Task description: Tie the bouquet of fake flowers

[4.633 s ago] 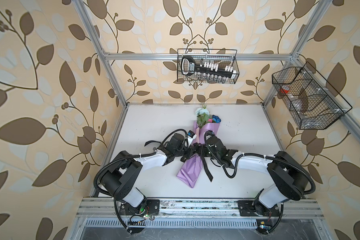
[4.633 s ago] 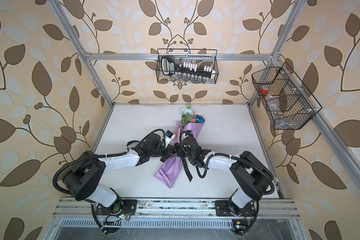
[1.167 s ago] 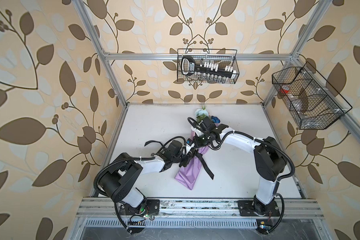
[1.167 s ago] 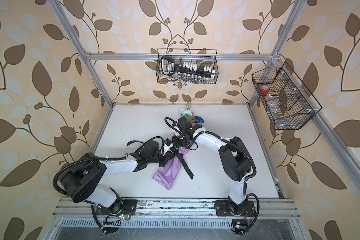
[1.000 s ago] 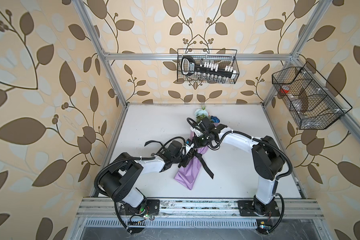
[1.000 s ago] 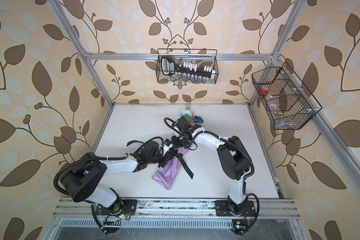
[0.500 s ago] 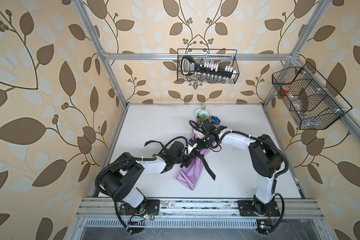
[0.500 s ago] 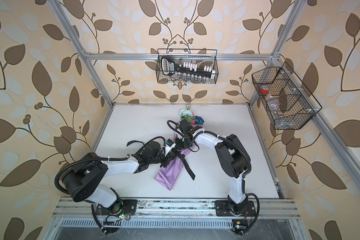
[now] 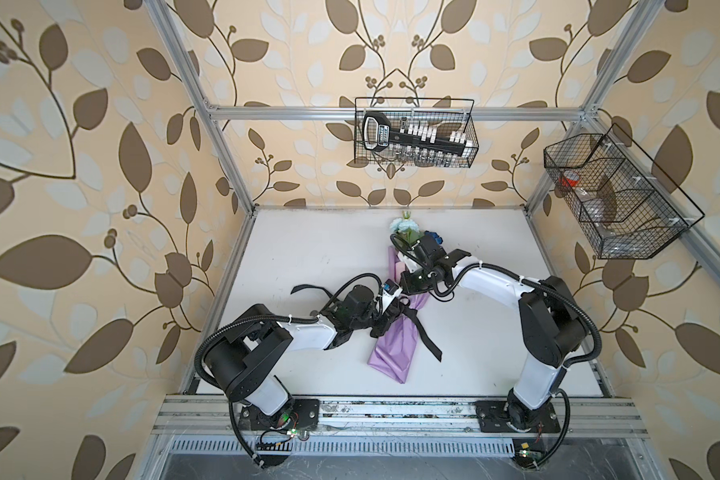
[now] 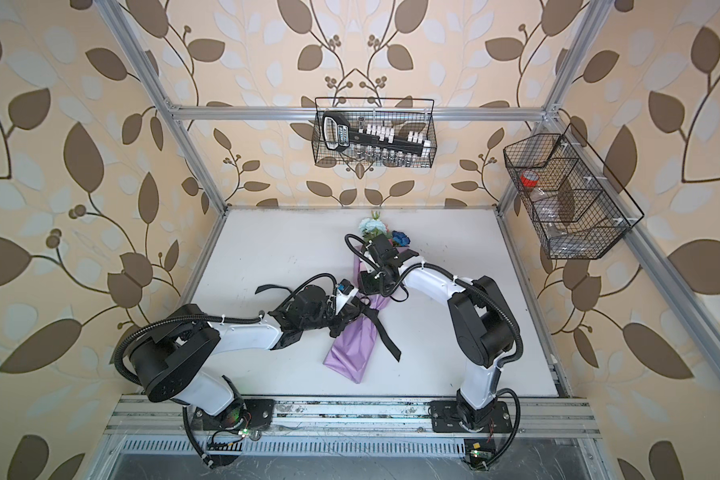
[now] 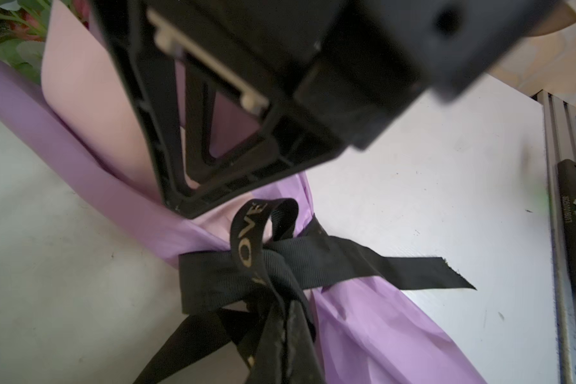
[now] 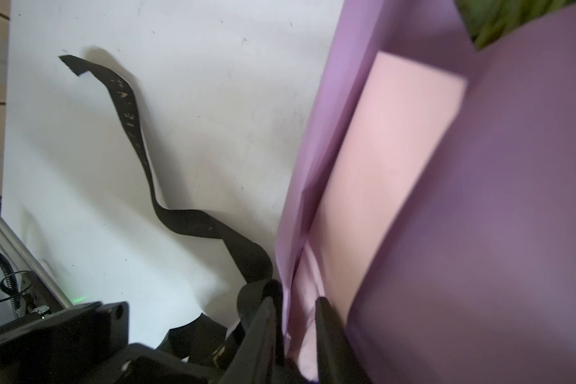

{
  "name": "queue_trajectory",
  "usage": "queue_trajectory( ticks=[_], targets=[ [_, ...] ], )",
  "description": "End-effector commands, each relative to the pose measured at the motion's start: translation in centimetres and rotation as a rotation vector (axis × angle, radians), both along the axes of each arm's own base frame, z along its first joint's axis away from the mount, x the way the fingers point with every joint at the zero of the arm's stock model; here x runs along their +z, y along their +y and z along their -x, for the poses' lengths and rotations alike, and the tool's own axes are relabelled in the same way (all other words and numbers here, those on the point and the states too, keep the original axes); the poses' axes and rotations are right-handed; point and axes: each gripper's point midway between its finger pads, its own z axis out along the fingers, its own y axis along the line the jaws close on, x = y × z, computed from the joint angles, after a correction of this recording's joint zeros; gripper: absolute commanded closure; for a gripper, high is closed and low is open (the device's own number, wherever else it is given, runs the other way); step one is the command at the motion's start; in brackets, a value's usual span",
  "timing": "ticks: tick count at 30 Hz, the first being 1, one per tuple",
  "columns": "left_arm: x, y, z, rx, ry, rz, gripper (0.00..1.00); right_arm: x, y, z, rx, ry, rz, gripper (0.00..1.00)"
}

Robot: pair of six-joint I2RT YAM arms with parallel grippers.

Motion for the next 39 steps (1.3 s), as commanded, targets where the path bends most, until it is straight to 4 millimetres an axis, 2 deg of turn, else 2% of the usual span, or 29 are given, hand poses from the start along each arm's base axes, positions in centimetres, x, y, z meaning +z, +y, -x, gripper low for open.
queue_trajectory(
  ticks=[1, 4, 12, 17, 22, 24, 27, 32, 39],
  targets=[
    [1.1, -0.4, 0.0, 0.003, -0.032, 0.037, 1.0, 1.7, 0.4, 0.0, 0.036, -0.029, -0.012, 0.76],
    [1.2, -0.4, -0.1, 0.004, -0.037, 0.038, 1.0, 1.4, 1.4, 0.7, 0.073, -0.012, -0.015, 0.77],
    [1.0, -0.4, 0.1, -0.004, -0.035, 0.036, 1.0, -1.5, 3.1, 2.3, 0.143, 0.05, 0.035, 0.75],
    [1.0, -0.4, 0.3, -0.018, -0.043, 0.041, 1.0, -2.0, 3.4, 2.4, 0.158, 0.063, 0.034, 0.73],
    [0.4, -0.3, 0.3, -0.013, -0.043, 0.027, 1.0, -2.3, 3.7, 2.9, 0.18, 0.082, 0.01, 0.77],
    [0.4, -0.3, 0.3, -0.013, -0.043, 0.029, 1.0, -2.6, 3.6, 3.0, 0.178, 0.089, 0.016, 0.77],
    [0.5, -0.2, 0.2, -0.01, -0.048, 0.027, 1.0, -3.2, 3.2, 3.0, 0.172, 0.096, 0.033, 0.71],
    [0.4, -0.2, 0.3, -0.013, -0.043, 0.023, 1.0, -3.9, 2.9, 3.2, 0.174, 0.111, 0.051, 0.74],
    [0.3, -0.1, 0.3, -0.013, -0.044, 0.01, 1.0, -2.3, 1.4, 2.6, 0.129, 0.05, 0.11, 0.8]
  ],
)
